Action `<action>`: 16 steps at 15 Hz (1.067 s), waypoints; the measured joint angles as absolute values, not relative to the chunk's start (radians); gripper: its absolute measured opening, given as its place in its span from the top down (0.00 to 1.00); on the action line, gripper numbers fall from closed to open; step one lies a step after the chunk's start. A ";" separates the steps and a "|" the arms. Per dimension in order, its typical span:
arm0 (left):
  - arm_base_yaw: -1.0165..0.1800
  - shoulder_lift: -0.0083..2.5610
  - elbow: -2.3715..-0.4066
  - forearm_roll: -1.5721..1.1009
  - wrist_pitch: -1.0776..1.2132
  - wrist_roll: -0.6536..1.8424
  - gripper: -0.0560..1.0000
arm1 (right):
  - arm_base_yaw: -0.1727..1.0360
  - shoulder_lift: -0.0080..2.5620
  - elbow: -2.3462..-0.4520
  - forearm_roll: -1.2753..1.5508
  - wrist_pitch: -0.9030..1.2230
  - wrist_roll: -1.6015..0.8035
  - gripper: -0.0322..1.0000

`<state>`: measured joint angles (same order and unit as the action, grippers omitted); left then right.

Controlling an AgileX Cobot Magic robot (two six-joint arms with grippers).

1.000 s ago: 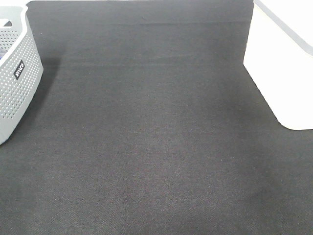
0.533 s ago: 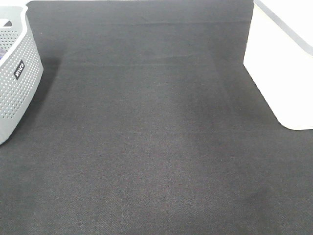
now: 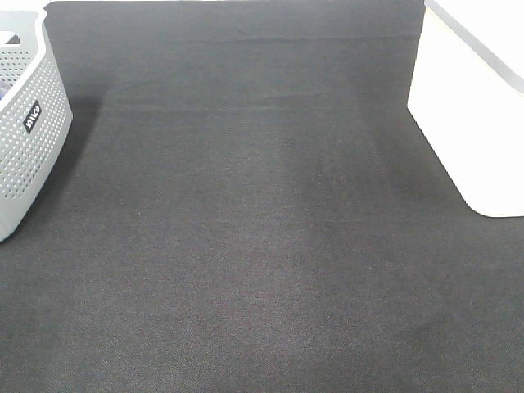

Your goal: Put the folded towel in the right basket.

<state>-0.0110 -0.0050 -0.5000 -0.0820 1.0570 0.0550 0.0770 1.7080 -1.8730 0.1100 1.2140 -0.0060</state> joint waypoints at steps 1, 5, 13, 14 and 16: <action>-0.011 -0.005 -0.500 -0.082 1.057 0.055 0.12 | 0.077 1.645 -1.759 0.109 1.214 -0.006 0.34; -0.011 -0.005 -0.500 -0.082 1.057 0.055 0.12 | 0.077 1.391 -1.393 0.109 1.214 -0.006 0.34; -0.011 -0.005 -0.500 -0.082 1.057 0.055 0.12 | 0.077 0.640 -0.705 0.088 1.222 -0.006 0.34; -0.011 -0.005 -0.500 -0.082 1.057 0.055 0.12 | 0.077 0.548 -0.663 0.079 1.223 -0.006 0.34; -0.011 -0.005 -0.500 -0.082 1.057 0.055 0.12 | 0.077 0.366 -0.609 0.060 1.182 -0.006 0.34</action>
<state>-0.0110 -0.0050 -0.5000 -0.0820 1.0570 0.0550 0.0770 0.3660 -0.6090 0.0600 1.1820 -0.0060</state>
